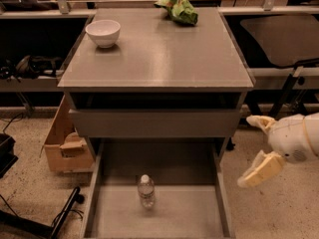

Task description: Pick water bottle from middle drawer and place on counter

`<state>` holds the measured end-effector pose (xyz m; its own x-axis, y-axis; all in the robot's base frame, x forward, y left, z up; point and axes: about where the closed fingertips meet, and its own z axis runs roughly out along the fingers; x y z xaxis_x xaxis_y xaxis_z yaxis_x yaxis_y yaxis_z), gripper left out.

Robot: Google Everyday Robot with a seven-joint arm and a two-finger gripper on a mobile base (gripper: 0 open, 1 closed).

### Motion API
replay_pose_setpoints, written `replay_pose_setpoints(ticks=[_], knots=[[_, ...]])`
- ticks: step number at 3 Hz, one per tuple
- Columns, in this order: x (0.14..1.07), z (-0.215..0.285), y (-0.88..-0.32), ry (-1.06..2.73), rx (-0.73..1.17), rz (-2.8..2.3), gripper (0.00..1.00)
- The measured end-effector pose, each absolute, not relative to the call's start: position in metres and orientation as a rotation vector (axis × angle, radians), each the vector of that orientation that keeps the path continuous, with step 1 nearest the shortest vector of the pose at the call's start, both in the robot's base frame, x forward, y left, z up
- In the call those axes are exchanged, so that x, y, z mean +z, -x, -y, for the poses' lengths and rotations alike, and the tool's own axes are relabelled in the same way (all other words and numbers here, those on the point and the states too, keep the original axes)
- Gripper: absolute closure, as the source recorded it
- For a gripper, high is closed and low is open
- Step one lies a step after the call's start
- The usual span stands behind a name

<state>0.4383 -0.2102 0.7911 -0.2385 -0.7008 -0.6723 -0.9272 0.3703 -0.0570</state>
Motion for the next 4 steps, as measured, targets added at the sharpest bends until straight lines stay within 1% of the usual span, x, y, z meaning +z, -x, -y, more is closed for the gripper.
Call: replay_pose_setpoints(ticks=[1, 2, 3, 4], knots=[[0.734, 0.190, -0.463, 1.284, 0.558, -1.860, 0.00], [0.683, 0.167, -0.486, 1.223, 0.588, -1.717, 0.00], [0.684, 0.167, -0.486, 1.224, 0.588, -1.719, 0.00], [0.662, 0.143, -0.491, 1.220, 0.645, -1.694, 0.00]])
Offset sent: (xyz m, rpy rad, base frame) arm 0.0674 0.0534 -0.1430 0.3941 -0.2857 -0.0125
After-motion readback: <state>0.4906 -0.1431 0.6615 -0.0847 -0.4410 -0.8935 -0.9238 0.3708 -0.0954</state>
